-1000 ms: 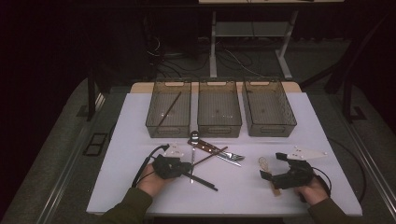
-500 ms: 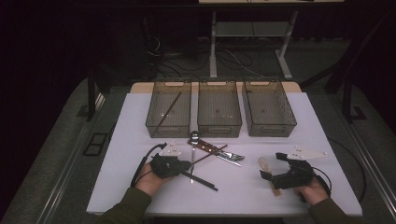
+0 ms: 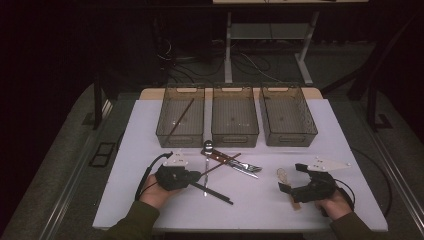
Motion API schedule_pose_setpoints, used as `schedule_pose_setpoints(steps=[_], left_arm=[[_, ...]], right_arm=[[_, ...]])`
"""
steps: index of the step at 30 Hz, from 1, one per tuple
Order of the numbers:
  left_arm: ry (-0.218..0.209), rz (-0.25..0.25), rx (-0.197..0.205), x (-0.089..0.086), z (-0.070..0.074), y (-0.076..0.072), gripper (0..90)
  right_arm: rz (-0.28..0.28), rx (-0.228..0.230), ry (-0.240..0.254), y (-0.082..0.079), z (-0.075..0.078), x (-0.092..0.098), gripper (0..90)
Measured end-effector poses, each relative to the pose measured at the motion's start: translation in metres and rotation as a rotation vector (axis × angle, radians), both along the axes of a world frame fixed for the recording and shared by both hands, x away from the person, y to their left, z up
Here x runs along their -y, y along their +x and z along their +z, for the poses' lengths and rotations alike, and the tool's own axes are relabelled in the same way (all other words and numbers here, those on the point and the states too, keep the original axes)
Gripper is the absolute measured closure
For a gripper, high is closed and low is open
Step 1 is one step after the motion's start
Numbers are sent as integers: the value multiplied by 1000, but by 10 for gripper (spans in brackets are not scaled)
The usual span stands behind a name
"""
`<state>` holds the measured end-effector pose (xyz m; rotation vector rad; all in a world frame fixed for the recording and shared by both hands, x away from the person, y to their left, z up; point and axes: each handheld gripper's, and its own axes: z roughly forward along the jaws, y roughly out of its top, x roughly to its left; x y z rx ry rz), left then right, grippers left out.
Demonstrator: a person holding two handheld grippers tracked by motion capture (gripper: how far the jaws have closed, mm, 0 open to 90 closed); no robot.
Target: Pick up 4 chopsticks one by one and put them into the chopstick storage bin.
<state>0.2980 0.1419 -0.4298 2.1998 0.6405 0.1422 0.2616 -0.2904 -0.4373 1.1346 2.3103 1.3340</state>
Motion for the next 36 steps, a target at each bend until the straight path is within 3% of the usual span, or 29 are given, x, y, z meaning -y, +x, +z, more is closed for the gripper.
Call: schedule_pose_setpoints(steps=[36], left_arm=[[-74,83,45,-31,19,2,847]], right_arm=[[3,1,-4,0,0,0,13]])
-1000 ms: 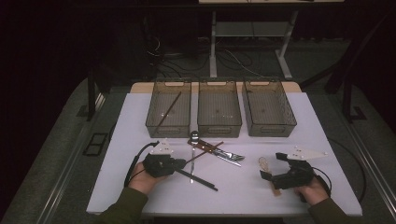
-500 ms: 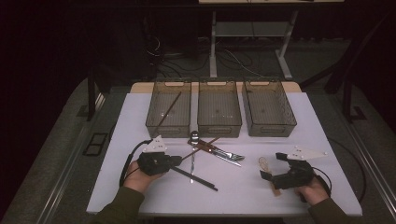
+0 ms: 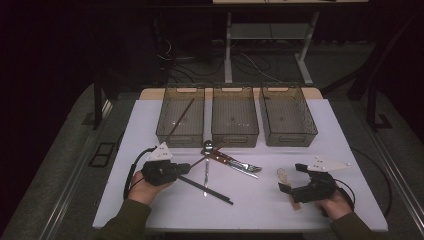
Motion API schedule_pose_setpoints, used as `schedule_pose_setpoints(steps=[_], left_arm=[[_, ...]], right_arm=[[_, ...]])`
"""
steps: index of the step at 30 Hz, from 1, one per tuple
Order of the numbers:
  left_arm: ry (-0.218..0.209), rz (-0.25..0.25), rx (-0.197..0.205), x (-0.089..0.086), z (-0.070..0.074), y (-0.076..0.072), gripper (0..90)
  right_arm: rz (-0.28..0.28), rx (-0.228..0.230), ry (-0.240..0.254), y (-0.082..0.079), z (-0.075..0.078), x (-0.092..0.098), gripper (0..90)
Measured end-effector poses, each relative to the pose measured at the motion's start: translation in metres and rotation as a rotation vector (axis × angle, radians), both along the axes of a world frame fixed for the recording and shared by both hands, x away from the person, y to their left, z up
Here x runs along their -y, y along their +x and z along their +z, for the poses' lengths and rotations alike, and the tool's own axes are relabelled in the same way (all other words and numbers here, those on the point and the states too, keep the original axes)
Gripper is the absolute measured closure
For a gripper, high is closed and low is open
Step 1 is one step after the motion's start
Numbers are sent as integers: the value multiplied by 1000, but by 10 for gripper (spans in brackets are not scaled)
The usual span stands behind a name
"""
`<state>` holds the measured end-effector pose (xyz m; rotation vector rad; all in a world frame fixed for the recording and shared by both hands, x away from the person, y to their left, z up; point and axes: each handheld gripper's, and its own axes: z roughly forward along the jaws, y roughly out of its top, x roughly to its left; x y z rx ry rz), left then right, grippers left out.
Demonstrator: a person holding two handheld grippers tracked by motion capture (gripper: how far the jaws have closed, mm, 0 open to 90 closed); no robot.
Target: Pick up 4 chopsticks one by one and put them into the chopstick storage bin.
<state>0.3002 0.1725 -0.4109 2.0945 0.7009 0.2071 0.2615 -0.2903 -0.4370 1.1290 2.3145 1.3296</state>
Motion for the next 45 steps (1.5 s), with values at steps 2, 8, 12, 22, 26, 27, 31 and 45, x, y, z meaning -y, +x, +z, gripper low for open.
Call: schedule_pose_setpoints(steps=[2,8,12,22,26,27,31,45], left_arm=[[0,3,2,-1,0,0,846],[-11,31,9,-8,2,2,847],[-15,52,13,-13,3,4,847],[-25,104,19,-23,6,9,846],[-27,123,22,-25,7,10,846],[-27,128,21,-25,7,11,847],[-30,147,25,-27,10,13,846],[-17,186,44,-25,17,30,846]], right_arm=[[0,0,-3,0,0,0,13],[3,0,-6,0,0,0,13],[3,0,-8,0,0,0,13],[2,0,-6,0,0,0,13],[-1,-2,-6,0,-1,-1,13],[0,-2,-6,0,-1,-1,13],[0,-3,-6,0,-1,-1,13],[-1,-1,-7,0,0,-1,13]])
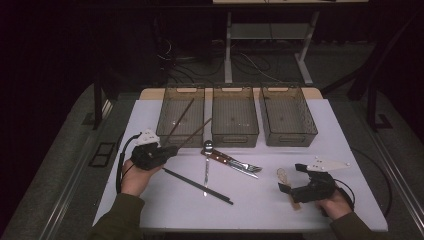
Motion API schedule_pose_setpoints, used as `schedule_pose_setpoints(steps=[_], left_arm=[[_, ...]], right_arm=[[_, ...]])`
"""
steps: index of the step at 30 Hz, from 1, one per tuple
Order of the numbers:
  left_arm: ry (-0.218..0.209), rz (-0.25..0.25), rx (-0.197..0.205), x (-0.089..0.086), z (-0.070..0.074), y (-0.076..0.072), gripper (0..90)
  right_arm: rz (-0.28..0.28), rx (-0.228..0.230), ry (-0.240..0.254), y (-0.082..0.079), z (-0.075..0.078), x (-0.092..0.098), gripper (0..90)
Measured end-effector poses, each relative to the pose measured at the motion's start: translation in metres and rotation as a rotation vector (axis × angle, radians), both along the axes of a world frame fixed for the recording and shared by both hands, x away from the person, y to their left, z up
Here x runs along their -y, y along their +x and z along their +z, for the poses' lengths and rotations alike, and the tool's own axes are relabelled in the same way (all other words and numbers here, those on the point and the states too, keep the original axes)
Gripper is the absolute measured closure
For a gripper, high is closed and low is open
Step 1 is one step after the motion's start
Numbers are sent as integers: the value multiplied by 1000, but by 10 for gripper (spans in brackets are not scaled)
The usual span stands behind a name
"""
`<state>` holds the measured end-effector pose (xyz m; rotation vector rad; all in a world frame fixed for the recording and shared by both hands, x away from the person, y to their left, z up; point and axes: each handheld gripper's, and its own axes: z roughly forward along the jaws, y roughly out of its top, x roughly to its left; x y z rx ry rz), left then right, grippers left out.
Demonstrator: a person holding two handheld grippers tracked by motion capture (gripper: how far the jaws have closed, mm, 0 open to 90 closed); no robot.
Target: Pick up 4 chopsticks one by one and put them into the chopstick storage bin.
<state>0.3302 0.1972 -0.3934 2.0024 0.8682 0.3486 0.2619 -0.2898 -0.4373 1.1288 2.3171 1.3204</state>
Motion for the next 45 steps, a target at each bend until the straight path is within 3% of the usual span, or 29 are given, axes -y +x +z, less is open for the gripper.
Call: schedule_pose_setpoints(steps=[21,27,37,45], left_arm=[[-23,64,-20,5,12,37,847],[-47,85,-29,5,18,48,848],[-37,104,-27,9,28,70,847],[7,143,-31,15,32,87,848]], right_arm=[[-7,-4,6,-1,0,1,13],[-5,-3,6,-1,0,1,13],[-7,-1,8,-1,0,1,13],[-6,0,10,-1,0,2,13]])
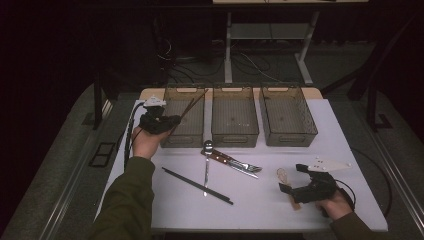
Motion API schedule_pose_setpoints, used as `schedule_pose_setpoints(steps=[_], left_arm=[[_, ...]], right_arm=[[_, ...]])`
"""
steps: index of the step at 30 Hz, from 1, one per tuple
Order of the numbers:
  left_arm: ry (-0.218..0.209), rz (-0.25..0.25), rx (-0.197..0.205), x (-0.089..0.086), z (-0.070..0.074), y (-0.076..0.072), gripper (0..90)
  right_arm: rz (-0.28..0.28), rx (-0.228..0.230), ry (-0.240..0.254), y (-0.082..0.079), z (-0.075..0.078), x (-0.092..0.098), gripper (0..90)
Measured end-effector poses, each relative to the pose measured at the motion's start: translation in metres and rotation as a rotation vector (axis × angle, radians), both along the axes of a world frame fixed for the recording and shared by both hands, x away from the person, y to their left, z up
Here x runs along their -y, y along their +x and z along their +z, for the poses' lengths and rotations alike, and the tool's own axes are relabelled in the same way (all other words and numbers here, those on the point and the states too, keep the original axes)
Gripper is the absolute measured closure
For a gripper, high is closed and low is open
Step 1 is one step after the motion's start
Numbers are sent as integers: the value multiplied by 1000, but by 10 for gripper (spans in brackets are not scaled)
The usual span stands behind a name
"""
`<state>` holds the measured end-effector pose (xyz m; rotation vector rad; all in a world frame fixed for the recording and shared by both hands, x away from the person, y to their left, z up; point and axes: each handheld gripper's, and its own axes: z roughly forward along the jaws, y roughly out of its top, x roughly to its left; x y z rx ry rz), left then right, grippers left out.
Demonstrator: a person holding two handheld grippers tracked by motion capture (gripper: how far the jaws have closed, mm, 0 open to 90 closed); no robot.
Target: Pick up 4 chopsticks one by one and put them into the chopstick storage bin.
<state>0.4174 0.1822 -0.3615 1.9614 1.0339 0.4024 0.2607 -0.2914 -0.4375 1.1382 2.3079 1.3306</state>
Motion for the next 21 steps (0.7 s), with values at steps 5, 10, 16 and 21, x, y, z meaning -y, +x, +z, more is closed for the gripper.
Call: schedule_pose_setpoints(steps=[5,10,16,21], left_arm=[[-2,19,-3,3,-2,14,848],[-16,44,-7,3,-5,25,847],[-12,67,-18,3,-12,37,847],[-18,87,-33,2,-16,44,847]], right_arm=[[4,-2,-2,0,0,0,13],[-1,-3,0,0,0,0,13],[1,-4,4,0,1,0,13],[3,-4,8,0,1,1,13]])
